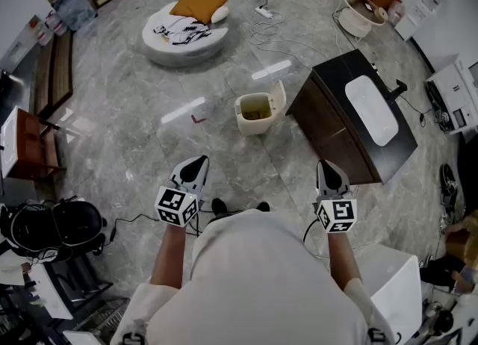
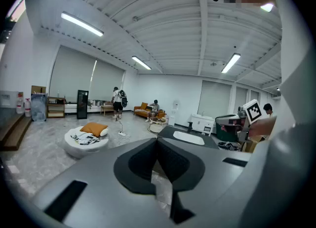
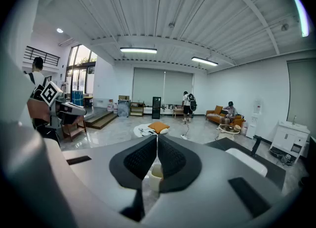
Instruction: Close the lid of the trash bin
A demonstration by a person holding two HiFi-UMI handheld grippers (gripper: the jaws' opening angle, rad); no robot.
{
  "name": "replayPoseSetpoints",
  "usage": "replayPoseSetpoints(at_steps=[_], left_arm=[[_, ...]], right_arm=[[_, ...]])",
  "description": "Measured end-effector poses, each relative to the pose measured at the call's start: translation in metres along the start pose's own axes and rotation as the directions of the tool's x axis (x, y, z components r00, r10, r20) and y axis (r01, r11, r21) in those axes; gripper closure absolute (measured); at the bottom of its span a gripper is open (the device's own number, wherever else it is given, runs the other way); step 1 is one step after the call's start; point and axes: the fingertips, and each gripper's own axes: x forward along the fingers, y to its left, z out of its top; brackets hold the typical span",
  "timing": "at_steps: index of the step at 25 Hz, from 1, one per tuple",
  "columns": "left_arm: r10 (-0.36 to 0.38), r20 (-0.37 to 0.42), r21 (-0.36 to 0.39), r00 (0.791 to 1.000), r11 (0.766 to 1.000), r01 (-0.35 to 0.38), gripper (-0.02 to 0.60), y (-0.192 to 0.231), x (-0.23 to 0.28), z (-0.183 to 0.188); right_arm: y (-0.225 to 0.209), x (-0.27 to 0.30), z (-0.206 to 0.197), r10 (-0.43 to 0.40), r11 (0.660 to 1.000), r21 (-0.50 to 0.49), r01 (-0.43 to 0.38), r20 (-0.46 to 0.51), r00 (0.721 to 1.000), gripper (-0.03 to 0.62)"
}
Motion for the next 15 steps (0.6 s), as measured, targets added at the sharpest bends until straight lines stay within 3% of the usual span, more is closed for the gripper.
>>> replayPoseSetpoints(at_steps=[15], left_arm=[[-0.02, -0.007, 0.002, 1.0, 1.0, 0.02, 0.565, 0.011, -0.003, 0.001]], right_arm=[[0.007, 0.001, 0.006, -0.032, 0.999, 0.02, 0.032, -0.002, 0.999, 0.56]])
